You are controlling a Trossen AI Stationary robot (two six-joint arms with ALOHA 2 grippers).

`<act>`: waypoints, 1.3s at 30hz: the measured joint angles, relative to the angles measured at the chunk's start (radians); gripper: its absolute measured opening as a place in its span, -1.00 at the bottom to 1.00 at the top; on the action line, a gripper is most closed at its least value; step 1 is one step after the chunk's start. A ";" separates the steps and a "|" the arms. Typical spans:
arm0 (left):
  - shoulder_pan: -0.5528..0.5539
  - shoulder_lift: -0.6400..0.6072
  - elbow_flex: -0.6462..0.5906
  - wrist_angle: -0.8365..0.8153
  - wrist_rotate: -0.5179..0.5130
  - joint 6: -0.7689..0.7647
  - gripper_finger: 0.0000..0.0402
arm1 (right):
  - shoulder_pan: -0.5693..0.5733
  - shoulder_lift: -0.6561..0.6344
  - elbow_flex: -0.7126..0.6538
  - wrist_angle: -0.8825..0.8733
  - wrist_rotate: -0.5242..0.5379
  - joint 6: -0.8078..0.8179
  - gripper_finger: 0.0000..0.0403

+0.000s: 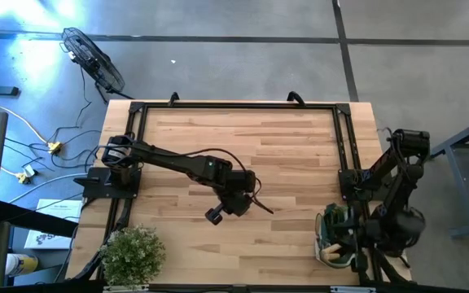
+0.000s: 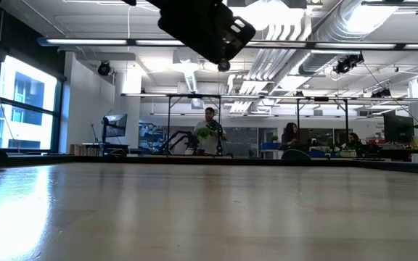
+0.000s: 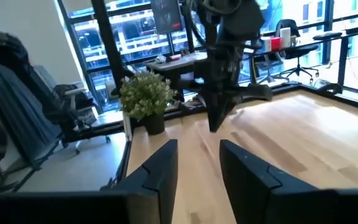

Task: Pick & Place Garden tools in Gardening bag
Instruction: Return to Home Position

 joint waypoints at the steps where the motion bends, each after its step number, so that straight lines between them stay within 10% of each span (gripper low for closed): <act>1: -0.001 -0.005 0.000 0.010 -0.017 -0.012 -1.00 | -0.007 -0.008 0.000 0.048 -0.004 -0.051 -0.46; 14: -0.002 -0.192 0.079 -0.052 -0.219 -0.148 -1.00 | -0.111 -0.368 0.014 0.116 -0.224 -0.630 -0.97; 23: 0.000 -0.410 0.039 -0.161 -0.385 -0.193 -1.00 | -0.206 -0.696 0.014 -0.291 -0.417 -0.655 -0.99; 33: 0.001 -0.844 -0.375 0.130 -0.405 -0.176 -1.00 | -0.495 -0.966 0.014 -1.100 -0.815 -0.135 -0.99; 39: 0.001 -1.092 -0.699 0.426 -0.404 -0.181 -1.00 | -0.765 -0.973 -0.031 -1.296 -1.079 0.104 -0.99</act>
